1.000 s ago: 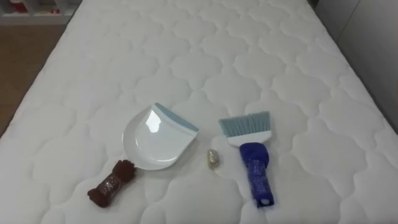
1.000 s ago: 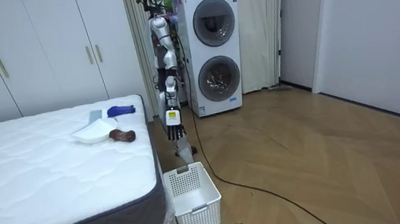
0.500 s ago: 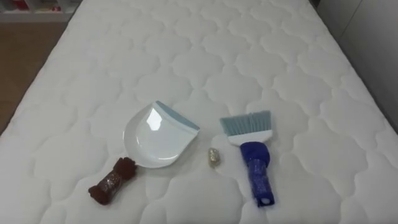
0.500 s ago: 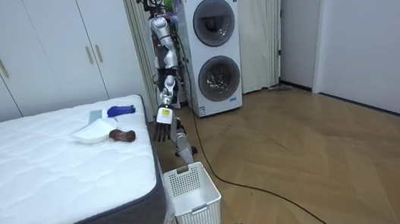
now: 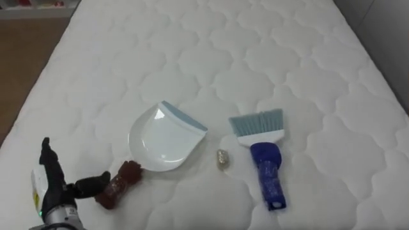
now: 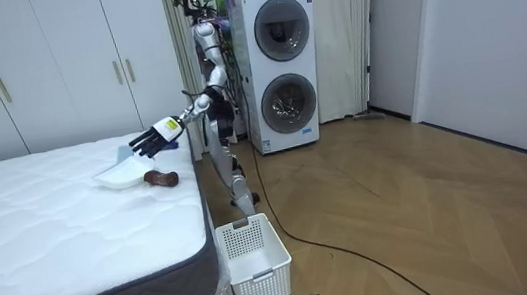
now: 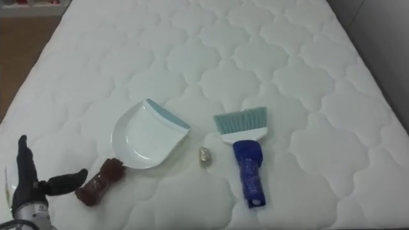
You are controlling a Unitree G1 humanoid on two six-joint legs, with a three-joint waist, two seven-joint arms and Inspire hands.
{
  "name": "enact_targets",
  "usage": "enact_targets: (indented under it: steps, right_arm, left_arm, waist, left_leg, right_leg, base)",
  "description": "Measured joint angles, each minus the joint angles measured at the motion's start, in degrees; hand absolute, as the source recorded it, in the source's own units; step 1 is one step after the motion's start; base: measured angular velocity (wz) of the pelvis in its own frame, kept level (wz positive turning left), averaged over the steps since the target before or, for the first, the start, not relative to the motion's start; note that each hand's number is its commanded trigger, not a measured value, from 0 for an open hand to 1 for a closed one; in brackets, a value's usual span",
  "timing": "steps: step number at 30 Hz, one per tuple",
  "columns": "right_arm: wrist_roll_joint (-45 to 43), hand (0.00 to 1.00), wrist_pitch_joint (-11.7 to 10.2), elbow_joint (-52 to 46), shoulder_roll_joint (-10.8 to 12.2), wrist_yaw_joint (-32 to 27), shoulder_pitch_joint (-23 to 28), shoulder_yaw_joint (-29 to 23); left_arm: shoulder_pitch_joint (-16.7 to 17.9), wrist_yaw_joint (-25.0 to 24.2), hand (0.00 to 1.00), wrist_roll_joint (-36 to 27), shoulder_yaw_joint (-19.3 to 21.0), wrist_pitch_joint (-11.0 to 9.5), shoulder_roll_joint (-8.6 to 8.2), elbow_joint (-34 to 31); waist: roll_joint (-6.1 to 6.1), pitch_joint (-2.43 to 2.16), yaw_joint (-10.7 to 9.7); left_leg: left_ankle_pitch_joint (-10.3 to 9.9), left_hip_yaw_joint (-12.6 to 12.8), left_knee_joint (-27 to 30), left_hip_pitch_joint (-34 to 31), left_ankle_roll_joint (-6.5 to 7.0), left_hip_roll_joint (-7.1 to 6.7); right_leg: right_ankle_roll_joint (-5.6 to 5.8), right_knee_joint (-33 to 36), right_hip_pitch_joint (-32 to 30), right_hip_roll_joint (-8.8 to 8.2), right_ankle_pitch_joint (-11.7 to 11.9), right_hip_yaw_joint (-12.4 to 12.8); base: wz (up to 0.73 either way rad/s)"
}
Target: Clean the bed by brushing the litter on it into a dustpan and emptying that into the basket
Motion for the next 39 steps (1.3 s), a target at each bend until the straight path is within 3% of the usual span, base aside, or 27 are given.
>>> enact_targets:
  steps: [4, 9, 10, 15, 25, 27, 28, 30, 31, 32, 33, 34, 35, 36, 38, 39]
  right_arm:
    - [0.67, 0.00, 0.09, -0.09, -0.03, -0.04, -0.90, 0.56]
    - [1.46, 0.00, -0.15, -0.13, -0.19, -0.61, -2.65, 1.26]
    - [2.58, 0.00, -0.17, -0.12, -0.27, -0.98, -3.13, 2.13]
    - [3.80, 0.00, -0.20, -0.01, -0.30, -1.51, -4.87, 4.45]
    - [9.48, 0.00, -0.86, 0.50, -0.98, -3.23, -6.73, 6.90]
    - [9.49, 0.00, -0.85, 0.53, -1.06, -3.51, -7.37, 7.41]
    - [9.49, 0.00, -0.86, 0.54, -1.12, -4.01, -7.81, 8.38]
    - [9.51, 0.00, -1.15, 0.54, -1.21, -4.59, -8.14, 9.38]
    - [9.78, 0.00, -1.53, 0.51, -1.34, -5.08, -8.30, 9.92]
    - [11.23, 0.00, -2.21, 0.57, -1.46, -6.00, -9.07, 10.94]
    - [11.48, 0.00, -2.59, 0.35, -1.22, -6.32, -9.94, 11.46]
    - [11.47, 0.00, -3.22, -0.28, -0.70, -6.90, -11.85, 11.96]
    - [11.74, 0.00, -3.43, 0.12, -0.34, -7.28, -12.55, 11.84]
    - [12.12, 0.00, -3.43, 0.87, -0.12, -7.16, -12.86, 11.86]
    - [13.92, 0.00, -3.70, 2.98, 0.07, -6.36, -13.03, 11.98]
    - [14.53, 0.00, -3.70, 3.11, 0.02, -6.19, -12.92, 11.99]
  left_arm:
    - [-3.27, 1.02, 0.00, -0.87, -1.23, -0.83, 0.02, 0.57]
    - [-7.01, 0.95, 0.00, -0.98, -4.02, -1.76, 0.01, 5.80]
    - [-7.74, 0.88, 0.00, -1.05, -4.96, -1.76, 0.00, 7.34]
    - [-8.75, 0.72, 0.00, -1.02, -8.54, -1.77, -0.25, 11.25]
    - [-13.09, 0.43, 0.00, -0.99, -10.81, -1.78, -0.56, 16.68]
    - [-13.48, 0.45, 0.00, -1.01, -11.12, -1.75, -0.54, 18.79]
    - [-13.51, 0.46, 0.00, -1.01, -11.11, -1.56, -0.51, 20.02]
    - [-13.51, 0.45, 0.00, -1.02, -11.20, -0.87, -0.54, 21.14]
    - [-13.59, 0.46, 0.00, -1.01, -11.39, -0.67, -0.50, 21.51]
    - [-14.03, 0.48, 0.00, -0.95, -11.84, -0.62, -0.48, 22.00]
    - [-14.14, 0.50, 0.00, -0.96, -11.15, -0.62, -0.03, 22.16]
    - [-14.66, 0.74, 0.00, -0.95, -9.37, -0.54, 1.03, 22.80]
    - [-15.02, 0.84, 0.00, -1.10, -9.33, -0.46, 0.86, 23.79]
    - [-15.23, 0.84, 0.00, -1.30, -9.59, -0.48, 0.88, 23.78]
    - [-16.43, 0.85, 0.00, -1.13, -9.96, -0.67, 0.87, 23.86]
    - [-16.64, 0.88, 0.00, -1.03, -9.94, -0.67, 0.88, 23.90]
  waist:
    - [-0.11, 0.11, 0.07]
    - [-0.12, 0.29, -0.33]
    - [-0.19, 0.58, -0.49]
    - [-0.60, 1.18, -1.70]
    - [-0.57, 1.49, -2.07]
    - [-0.50, 1.65, -1.88]
    - [-0.53, 1.73, -1.72]
    - [-0.57, 1.76, -1.74]
    - [-0.57, 1.84, -1.81]
    - [0.00, 2.97, -1.80]
    - [-0.26, 3.12, -1.52]
    - [-1.01, 3.31, -2.10]
    - [0.13, 3.39, -3.15]
    - [0.39, 3.35, -3.38]
    - [0.54, 3.30, -3.33]
    - [0.46, 3.30, -3.18]
  left_leg:
    - [0.04, 0.13, 0.03, -1.04, 0.06, 0.05]
    - [0.04, -0.24, 0.72, -4.00, 0.07, 0.06]
    - [0.04, -0.23, 1.04, -4.73, 0.07, 0.05]
    - [0.04, -0.23, 1.58, -6.70, 0.07, 0.07]
    - [0.04, -0.32, 3.46, -12.36, 0.07, 0.67]
    - [0.04, -1.19, 3.56, -12.58, 0.07, 0.82]
    - [0.04, -2.98, 3.59, -12.66, 0.07, 0.81]
    - [0.04, -4.48, 3.61, -12.72, 0.07, 0.85]
    - [0.05, -6.50, 3.56, -12.63, 0.10, 0.86]
    - [0.05, -10.26, 3.73, -12.54, 0.13, 2.09]
    - [0.02, -10.59, 4.37, -13.42, 0.16, 2.59]
    - [-0.75, -8.94, 7.57, -16.58, -0.06, 2.73]
    - [-1.40, -7.56, 10.07, -19.31, 0.02, 3.19]
    - [-1.48, -7.17, 10.67, -20.04, 0.14, 2.96]
    - [-1.24, -4.83, 9.84, -21.25, 0.39, 0.36]
    - [-1.19, -3.52, 9.93, -21.03, 0.77, 0.30]
  right_leg:
    - [-0.01, 1.10, -1.98, -0.16, 0.07, -0.34]
    - [-0.04, 2.09, -4.89, -0.35, 0.09, -0.64]
    - [-0.08, 2.58, -5.69, -0.49, 0.12, -0.68]
    - [-0.19, 2.76, -7.67, -0.66, 0.18, -1.73]
    - [-0.40, 6.04, -14.44, -0.66, 0.31, -1.85]
    - [-0.42, 8.27, -16.07, -0.74, 0.30, -2.25]
    - [-0.47, 10.49, -17.45, -0.86, 0.32, -2.55]
    - [-1.77, 14.00, -19.45, -1.07, 0.23, -2.64]
    - [-3.14, 18.92, -22.10, -1.55, 0.33, -2.68]
    - [-6.04, 21.35, -26.64, 0.30, -1.50, -1.31]
    - [-7.91, 17.63, -28.42, 2.11, -1.28, -0.02]
    - [-9.24, 12.54, -30.66, 3.95, 4.47, 0.25]
    - [-10.03, 12.79, -30.94, 4.14, 4.49, -1.50]
    - [-10.08, 12.85, -30.92, 4.21, 4.45, -1.75]
    - [-10.05, 13.05, -29.94, 4.27, 4.41, -1.84]
    - [-9.96, 13.15, -29.68, 4.26, 4.31, -2.00]
  base:
    - [-0.09]
    - [-0.01]
    - [-0.05]
    - [0.00]
    - [-0.07]
    - [-0.17]
    - [-0.23]
    - [-0.18]
    - [-0.29]
    - [-0.47]
    - [-0.47]
    - [-0.11]
    - [0.16]
    - [0.39]
    - [0.29]
    - [0.21]
